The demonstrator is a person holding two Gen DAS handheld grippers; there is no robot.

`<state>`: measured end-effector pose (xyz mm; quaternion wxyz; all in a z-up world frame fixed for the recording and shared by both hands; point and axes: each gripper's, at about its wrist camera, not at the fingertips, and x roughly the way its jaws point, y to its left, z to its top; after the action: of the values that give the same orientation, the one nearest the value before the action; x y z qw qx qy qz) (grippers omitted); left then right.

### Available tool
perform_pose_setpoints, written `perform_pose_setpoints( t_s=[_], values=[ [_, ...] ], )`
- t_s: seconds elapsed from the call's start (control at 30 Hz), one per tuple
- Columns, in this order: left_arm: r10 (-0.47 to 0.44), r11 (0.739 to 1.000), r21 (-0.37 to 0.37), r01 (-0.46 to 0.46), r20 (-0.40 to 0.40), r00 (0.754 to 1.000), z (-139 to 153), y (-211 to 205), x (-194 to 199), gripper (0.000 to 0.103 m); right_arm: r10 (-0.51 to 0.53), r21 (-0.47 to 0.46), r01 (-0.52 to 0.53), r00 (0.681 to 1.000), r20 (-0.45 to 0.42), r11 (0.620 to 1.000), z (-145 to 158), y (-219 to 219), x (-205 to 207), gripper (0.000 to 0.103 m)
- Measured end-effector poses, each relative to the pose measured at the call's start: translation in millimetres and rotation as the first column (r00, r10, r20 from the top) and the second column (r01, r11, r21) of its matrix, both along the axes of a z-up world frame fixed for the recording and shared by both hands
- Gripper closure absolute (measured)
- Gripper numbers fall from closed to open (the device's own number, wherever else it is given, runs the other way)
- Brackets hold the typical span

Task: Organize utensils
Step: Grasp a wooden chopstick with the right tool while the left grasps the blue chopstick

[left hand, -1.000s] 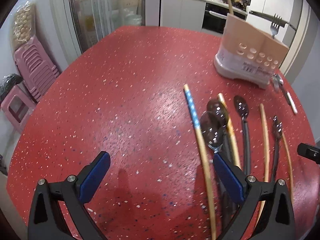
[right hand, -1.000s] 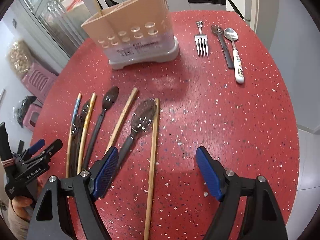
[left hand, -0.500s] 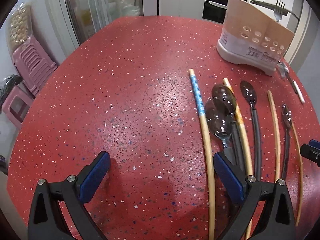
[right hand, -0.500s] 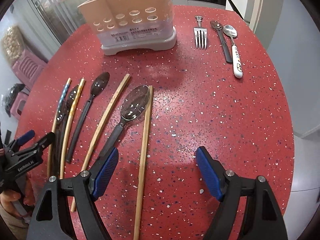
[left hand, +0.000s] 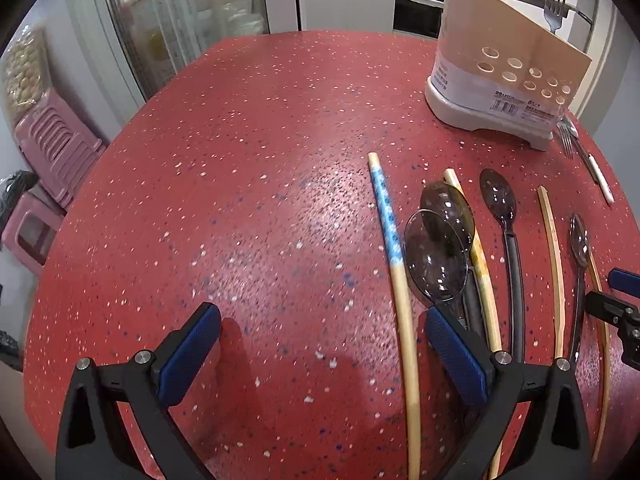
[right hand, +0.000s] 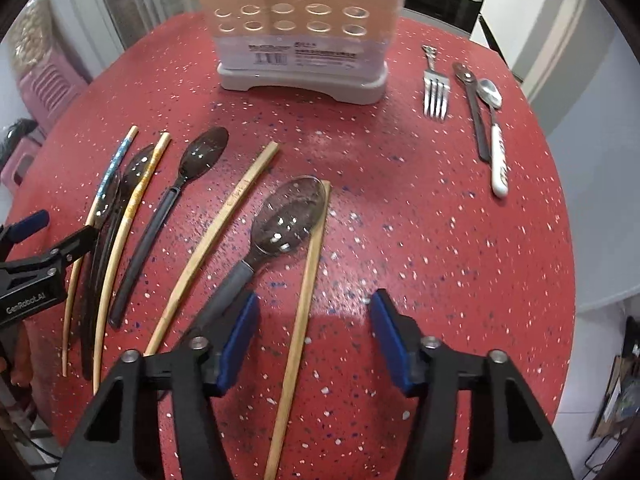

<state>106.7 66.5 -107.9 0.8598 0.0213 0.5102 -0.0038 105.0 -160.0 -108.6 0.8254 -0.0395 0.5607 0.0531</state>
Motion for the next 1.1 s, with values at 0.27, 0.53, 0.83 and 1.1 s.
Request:
perform_pose_setpoints(
  t_s=[0.27,0.53,0.83,1.1],
  values=[
    [-0.089,0.995,-0.040,0.088,-0.040,0.995,8.6,-15.9,20.6,0.010,0.030,0.004,-0.030,0.999,-0.043,1.000,1.2,2.0,15.8,0.054],
    [-0.203,0.979,-0.048,0.199,-0.078,0.976,16.4,-38.7,30.8,0.069,0.051,0.009,-0.050,0.997,-0.060,0.999,1.6,1.4,21.1,0.094],
    [-0.161,0.979,-0.124,0.160,0.004,0.987,22.5,-30.3,2.5,0.071,0.031,0.131,-0.025,0.999,-0.044,0.991,3.1,-23.1,14.8,0.097],
    [-0.122,0.969,-0.201,0.143,0.113,0.986,50.9,-20.4,-18.1,0.071,0.021,0.232,-0.028,0.999,0.033,0.972,24.1,-34.3,-2.5,0.097]
  ],
)
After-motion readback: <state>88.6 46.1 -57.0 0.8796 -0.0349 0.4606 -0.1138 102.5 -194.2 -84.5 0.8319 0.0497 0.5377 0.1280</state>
